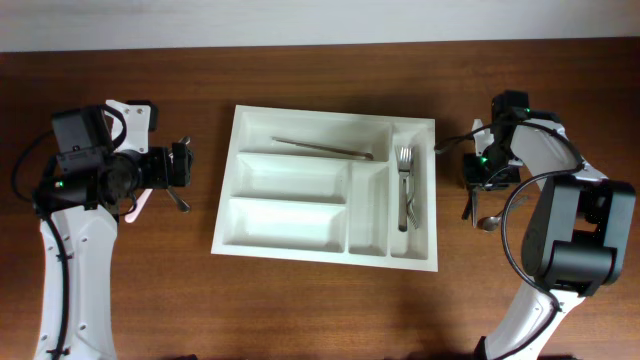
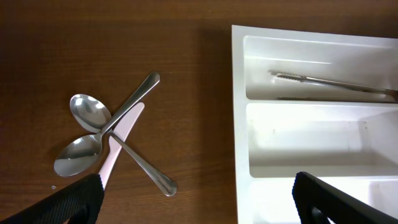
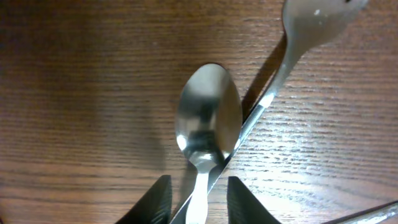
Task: Pack container
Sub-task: 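Position the right gripper over the spoon and grasp it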
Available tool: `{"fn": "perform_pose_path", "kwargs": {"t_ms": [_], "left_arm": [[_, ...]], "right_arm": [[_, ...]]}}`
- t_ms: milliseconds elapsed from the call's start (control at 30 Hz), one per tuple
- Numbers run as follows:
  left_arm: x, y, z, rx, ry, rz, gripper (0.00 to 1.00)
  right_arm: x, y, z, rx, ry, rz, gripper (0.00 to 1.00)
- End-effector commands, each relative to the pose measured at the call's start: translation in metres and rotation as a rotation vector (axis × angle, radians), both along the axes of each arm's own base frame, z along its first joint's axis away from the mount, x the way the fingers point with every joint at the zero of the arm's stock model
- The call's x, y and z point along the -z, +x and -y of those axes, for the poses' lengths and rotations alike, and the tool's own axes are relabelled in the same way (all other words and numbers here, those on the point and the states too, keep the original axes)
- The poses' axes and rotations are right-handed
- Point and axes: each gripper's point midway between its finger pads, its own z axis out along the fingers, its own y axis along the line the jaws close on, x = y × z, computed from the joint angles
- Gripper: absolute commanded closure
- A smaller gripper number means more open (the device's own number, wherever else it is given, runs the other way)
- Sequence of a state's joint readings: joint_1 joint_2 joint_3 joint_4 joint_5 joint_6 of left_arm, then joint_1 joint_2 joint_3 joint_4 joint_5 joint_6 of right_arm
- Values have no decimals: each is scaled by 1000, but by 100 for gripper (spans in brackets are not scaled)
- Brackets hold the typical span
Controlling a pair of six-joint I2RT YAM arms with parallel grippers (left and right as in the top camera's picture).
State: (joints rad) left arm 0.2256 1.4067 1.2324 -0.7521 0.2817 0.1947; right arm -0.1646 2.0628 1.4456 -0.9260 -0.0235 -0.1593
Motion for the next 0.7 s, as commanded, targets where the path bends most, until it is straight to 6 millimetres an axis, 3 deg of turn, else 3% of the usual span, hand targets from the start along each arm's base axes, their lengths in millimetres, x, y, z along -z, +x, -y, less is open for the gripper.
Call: {"fn": "perform_pose_path", "kwargs": {"t_ms": [0,333,667], "left_arm": [[-6,3,1,21,0,20,1],[-6,3,1,21,0,20,1],[-6,3,1,21,0,20,1]], "right_arm": [[-15,11,2,-2,-25,52,77],[0,9,2,1,-20,23,78],[0,9,2,1,-20,20,91]]}}
